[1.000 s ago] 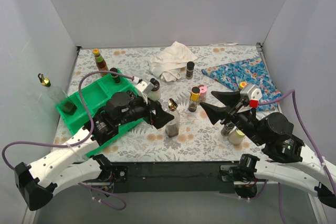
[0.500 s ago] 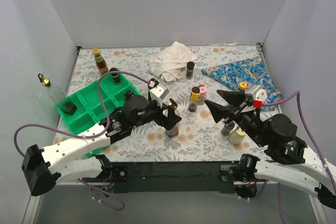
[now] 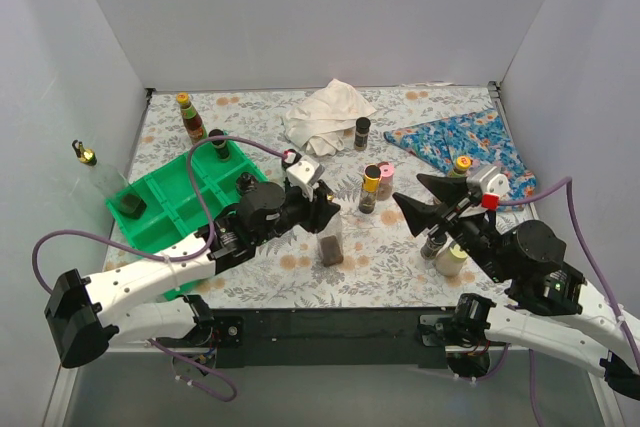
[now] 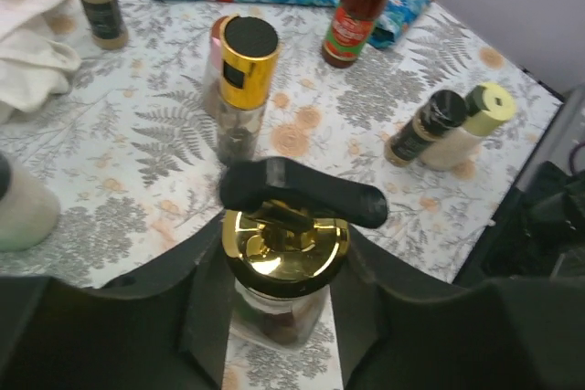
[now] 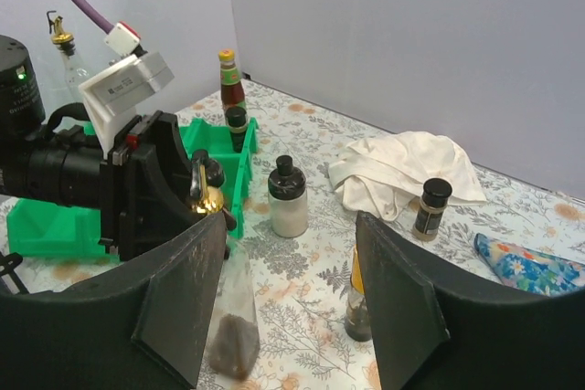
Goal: Organize the condiment bottles
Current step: Pick up the bottle from the center of the board.
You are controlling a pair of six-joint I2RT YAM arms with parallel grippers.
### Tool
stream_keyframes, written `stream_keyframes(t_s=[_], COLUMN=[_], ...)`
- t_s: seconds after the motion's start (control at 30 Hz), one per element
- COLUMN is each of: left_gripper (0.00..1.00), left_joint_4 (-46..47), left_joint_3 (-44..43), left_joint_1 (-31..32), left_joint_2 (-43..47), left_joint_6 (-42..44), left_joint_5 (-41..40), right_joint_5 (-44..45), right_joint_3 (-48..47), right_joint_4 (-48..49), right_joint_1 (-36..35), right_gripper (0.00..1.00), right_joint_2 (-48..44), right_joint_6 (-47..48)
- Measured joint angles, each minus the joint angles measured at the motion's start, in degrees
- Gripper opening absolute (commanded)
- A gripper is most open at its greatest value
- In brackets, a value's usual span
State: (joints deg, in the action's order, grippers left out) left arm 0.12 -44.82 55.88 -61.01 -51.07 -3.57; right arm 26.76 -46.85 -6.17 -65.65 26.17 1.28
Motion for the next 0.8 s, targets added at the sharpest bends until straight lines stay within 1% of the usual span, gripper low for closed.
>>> stream_keyframes(t_s=[0.07, 0.1, 0.13, 0.23, 0.3, 0.47, 0.6, 0.8], left_gripper=[0.13, 0.03, 0.00, 0.00, 0.00, 0.00, 0.00, 0.00], left_joint_4=[0.09, -0.07, -0.37, -1.97, -4.76, -11.63, -14.86, -20.90], left_joint_3=[0.00, 0.04, 0.04, -0.26, -1.70, -8.57, -13.84, -20.26], left_joint_1=[-0.04, -0.15, 0.02, 0.35, 0.35, 0.35, 0.37, 0.35], left_joint_2=[0.13, 0.15, 0.24, 0.72, 0.72, 0.68, 0.90, 1.01], left_joint_6=[0.13, -0.85, -0.68, -1.68, -2.32, -3.50, -4.90, -4.94], left_joint_5=[-1.33, -1.03, -1.25, -1.86, -2.99, -7.65, -14.34, -30.58], right_joint_5=[0.15, 0.22, 0.31, 0.37, 0.37, 0.35, 0.33, 0.35], right_joint_3=[0.50, 0.68, 0.83, 0.90, 0.90, 0.90, 0.90, 0.90], right_joint_4=[-0.13, -0.20, -0.22, -0.33, -0.35, -0.37, -0.66, -1.77], right_joint_1=[0.00, 0.00, 0.00, 0.00, 0.00, 0.00, 0.00, 0.00], right_gripper=[0.67, 0.67, 0.67, 0.67, 0.67, 0.67, 0.67, 0.67], right_joint_2=[-0.24, -0.35, -0.48, -0.85, -1.05, -1.38, -1.62, -2.95], right_joint_6=[0.04, 0.04, 0.04, 0.04, 0.02, -0.11, -0.35, -1.29])
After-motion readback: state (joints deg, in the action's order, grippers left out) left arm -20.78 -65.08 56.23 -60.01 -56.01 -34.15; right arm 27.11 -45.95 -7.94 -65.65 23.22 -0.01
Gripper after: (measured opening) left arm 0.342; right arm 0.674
